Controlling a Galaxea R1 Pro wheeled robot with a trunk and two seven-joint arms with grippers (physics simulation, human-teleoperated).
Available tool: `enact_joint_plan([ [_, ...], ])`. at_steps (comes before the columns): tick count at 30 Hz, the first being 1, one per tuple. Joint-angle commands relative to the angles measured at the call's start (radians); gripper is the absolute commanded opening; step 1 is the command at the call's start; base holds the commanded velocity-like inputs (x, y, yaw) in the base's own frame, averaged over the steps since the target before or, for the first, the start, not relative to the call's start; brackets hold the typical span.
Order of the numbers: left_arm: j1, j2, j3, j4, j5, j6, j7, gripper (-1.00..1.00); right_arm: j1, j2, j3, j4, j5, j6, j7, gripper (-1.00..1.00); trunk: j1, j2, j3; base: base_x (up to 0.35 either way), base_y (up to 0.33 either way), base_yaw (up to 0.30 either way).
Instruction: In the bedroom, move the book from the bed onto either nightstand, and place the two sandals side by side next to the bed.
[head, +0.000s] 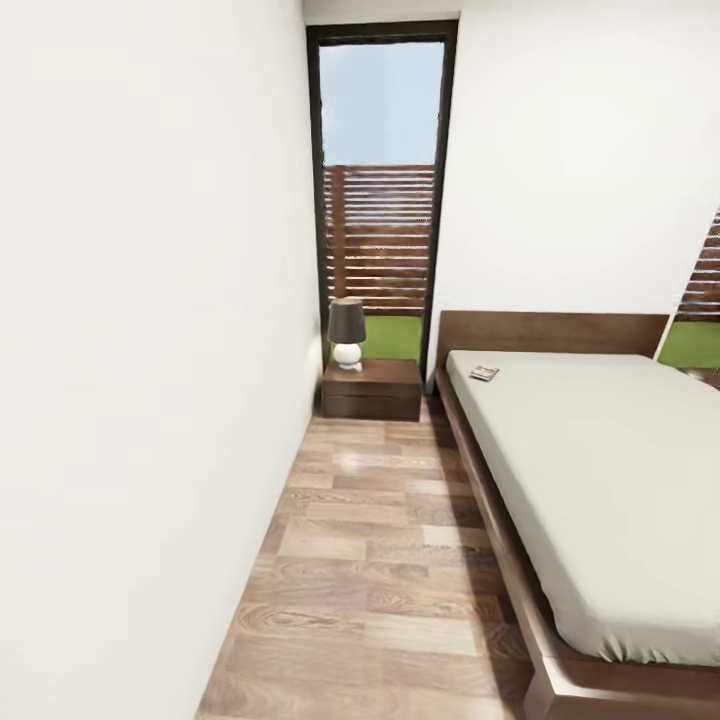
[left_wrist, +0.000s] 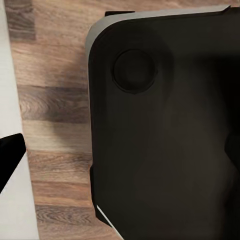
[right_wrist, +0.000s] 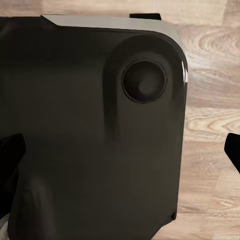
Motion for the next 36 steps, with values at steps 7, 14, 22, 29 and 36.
enact_joint_plan([
  [7, 0.001, 0.000, -0.001, -0.001, 0.000, -0.002, -0.001, 1.00, -0.001, 0.000, 0.000, 0.001, -0.002, -0.001, 0.001, 1.00, 0.000, 0.000, -0.001, 0.225, 0.070, -0.166],
  [14, 0.000, 0.000, -0.001, -0.001, -0.003, -0.002, -0.001, 1.00, -0.001, 0.000, 0.000, 0.001, -0.001, -0.001, 0.001, 1.00, 0.000, 0.000, -0.001, 0.241, 0.012, -0.141],
  [22, 0.000, 0.000, -0.001, -0.001, -0.001, -0.002, -0.001, 1.00, -0.001, 0.000, 0.002, 0.001, 0.000, 0.000, -0.002, 1.00, 0.000, 0.000, -0.001, 0.255, 0.002, -0.030],
  [29, 0.000, 0.000, -0.001, -0.001, -0.001, -0.007, -0.001, 1.00, -0.001, 0.000, 0.003, 0.001, 0.000, 0.000, -0.004, 1.00, 0.000, 0.000, -0.001, 0.258, 0.000, -0.004],
  [36, 0.000, 0.000, -0.001, -0.001, -0.001, -0.016, -0.001, 1.00, -0.001, 0.000, -0.001, 0.001, 0.000, 0.000, -0.007, 1.00, 0.000, 0.000, -0.001, 0.267, 0.000, -0.001],
])
